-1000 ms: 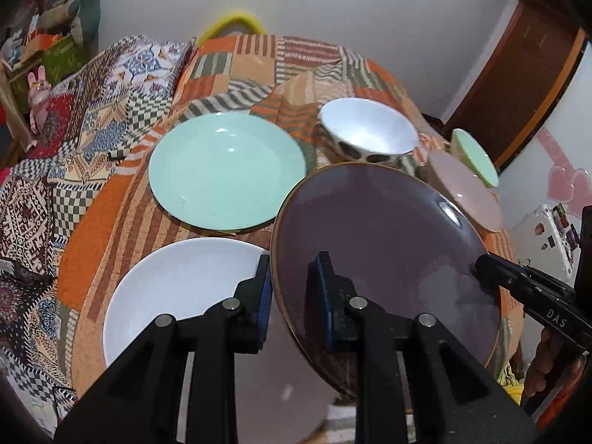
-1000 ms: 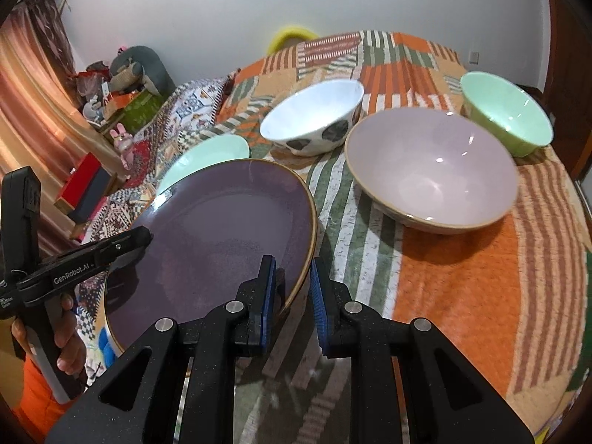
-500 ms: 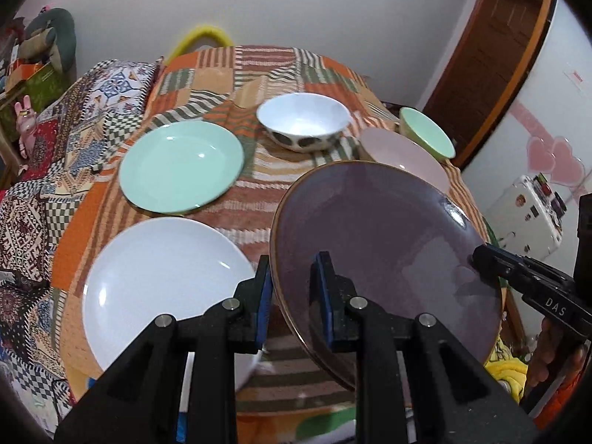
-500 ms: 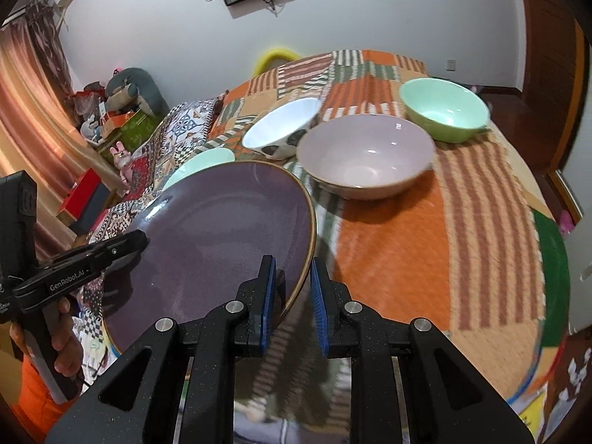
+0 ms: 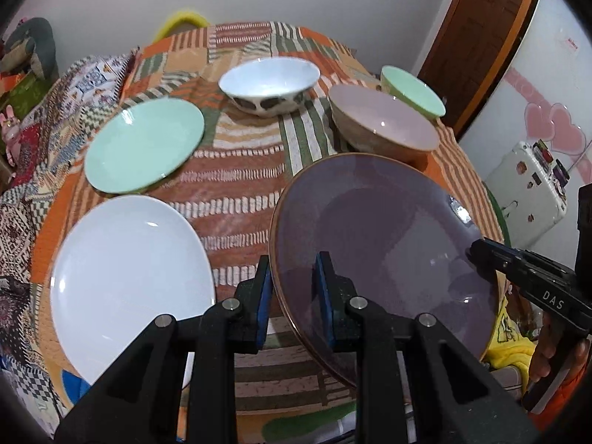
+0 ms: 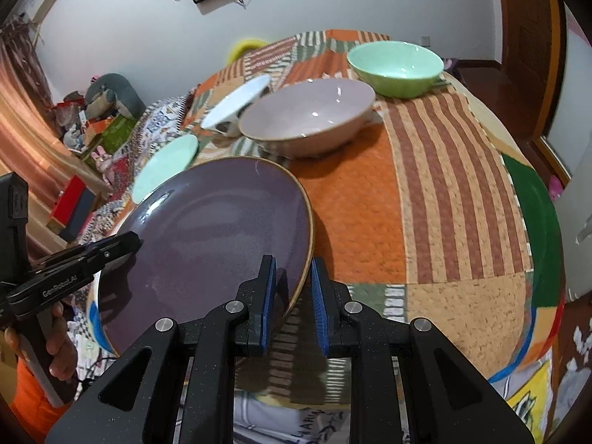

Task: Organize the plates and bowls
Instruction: 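Lift the purple plate with both grippers and carry it beside the pink bowl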

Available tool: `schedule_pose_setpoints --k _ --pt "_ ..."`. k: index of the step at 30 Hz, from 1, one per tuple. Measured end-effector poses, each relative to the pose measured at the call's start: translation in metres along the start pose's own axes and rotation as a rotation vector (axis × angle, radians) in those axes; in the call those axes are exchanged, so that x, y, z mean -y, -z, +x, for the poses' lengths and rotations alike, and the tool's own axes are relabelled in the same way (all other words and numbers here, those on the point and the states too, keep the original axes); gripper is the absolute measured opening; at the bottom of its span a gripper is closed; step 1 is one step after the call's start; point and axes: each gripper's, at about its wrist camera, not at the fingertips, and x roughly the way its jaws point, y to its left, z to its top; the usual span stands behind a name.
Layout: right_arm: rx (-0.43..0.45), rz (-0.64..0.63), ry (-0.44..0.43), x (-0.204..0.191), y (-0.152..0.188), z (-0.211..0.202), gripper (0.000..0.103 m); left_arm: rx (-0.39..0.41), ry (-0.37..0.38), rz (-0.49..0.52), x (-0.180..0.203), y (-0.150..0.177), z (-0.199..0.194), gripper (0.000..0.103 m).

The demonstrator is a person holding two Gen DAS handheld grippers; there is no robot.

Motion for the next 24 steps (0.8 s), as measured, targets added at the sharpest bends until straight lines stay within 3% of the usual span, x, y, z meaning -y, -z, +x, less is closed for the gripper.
schedule_pose_setpoints --k 9,20,24 --pt "-0.031 0.003 0.035 0.015 0.007 0.013 0.018 -0.064 0.021 -0.016 -0.004 0.0 0.029 0.023" --pt "-0.056 -0.007 0.027 0.019 0.004 0.018 0.018 -0.092 0.052 -0.031 -0.01 0.002 0.039 0.024" --pt "-0.043 -0.026 0.042 0.015 0.002 0.011 0.022 -0.06 -0.014 0.01 -0.006 0.001 0.032 0.024"
